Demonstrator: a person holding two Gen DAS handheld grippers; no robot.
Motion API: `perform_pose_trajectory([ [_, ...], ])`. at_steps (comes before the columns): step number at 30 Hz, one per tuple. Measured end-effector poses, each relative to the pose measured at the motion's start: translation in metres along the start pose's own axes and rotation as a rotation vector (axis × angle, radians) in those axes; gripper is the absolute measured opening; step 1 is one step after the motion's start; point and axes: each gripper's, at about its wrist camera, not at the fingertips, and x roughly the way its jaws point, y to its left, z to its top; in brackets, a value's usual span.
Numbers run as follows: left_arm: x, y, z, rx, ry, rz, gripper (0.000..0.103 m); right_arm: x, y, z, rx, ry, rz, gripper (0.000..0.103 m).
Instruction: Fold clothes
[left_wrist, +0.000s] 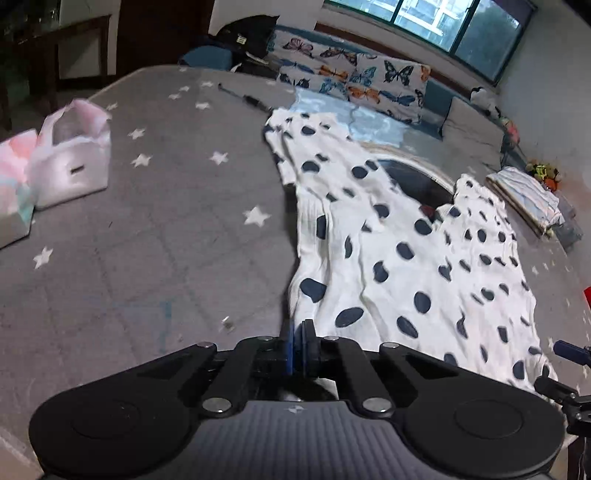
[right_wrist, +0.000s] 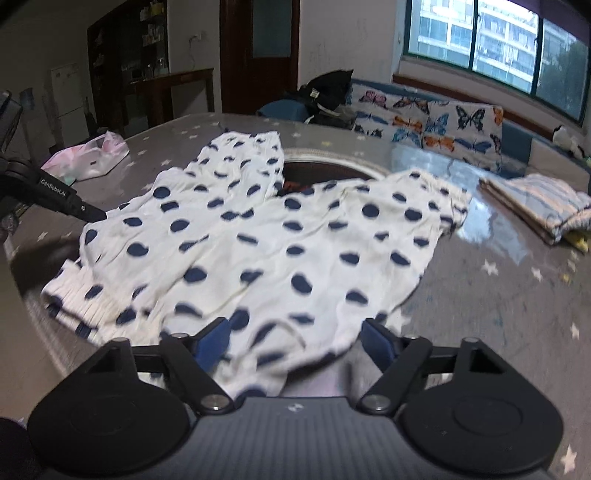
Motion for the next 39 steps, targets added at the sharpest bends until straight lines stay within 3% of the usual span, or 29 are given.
perform_pose_trajectory([
  [5,-0.006,0.007,-0.001,-0.005,0.003,0.018,0.005,-0.006,-0.008,-0.002,0.054,0.004,0.009,0.060],
  [9,-0.024,0.008,0.004,-0.023,-0.046,0.016,0.007,-0.005,-0.020,-0.002,0.150,0.011,0.016,0.049],
  [13,-0.030,-0.008,0.006,0.013,-0.064,-0.058,0.007,0.004,-0.025,0.000,0.227,0.041,0.048,0.038],
  [18,-0.014,-0.039,-0.004,0.131,-0.006,-0.135,0.007,0.012,-0.018,-0.005,0.216,0.078,0.022,0.013],
  [23,0.002,-0.040,-0.015,0.168,0.053,-0.120,0.007,0.000,-0.022,-0.013,0.204,0.087,-0.058,0.010],
  [27,-0.010,-0.041,-0.016,0.176,0.039,-0.131,0.008,-0.006,-0.026,-0.018,0.186,0.095,-0.093,0.011],
  [30,-0.018,-0.041,-0.016,0.183,0.028,-0.140,0.024,-0.018,-0.021,-0.007,0.154,0.040,-0.102,0.016],
  [32,-0.024,-0.041,-0.017,0.187,0.020,-0.146,0.042,-0.022,-0.016,0.002,0.123,0.008,-0.099,0.019],
  [35,-0.029,-0.054,-0.022,0.226,0.022,-0.169,0.042,-0.020,-0.006,0.013,0.070,-0.025,-0.074,0.019],
  [39,-0.024,-0.071,-0.034,0.291,0.046,-0.177,0.045,-0.004,0.005,0.017,0.026,0.003,-0.009,0.020],
])
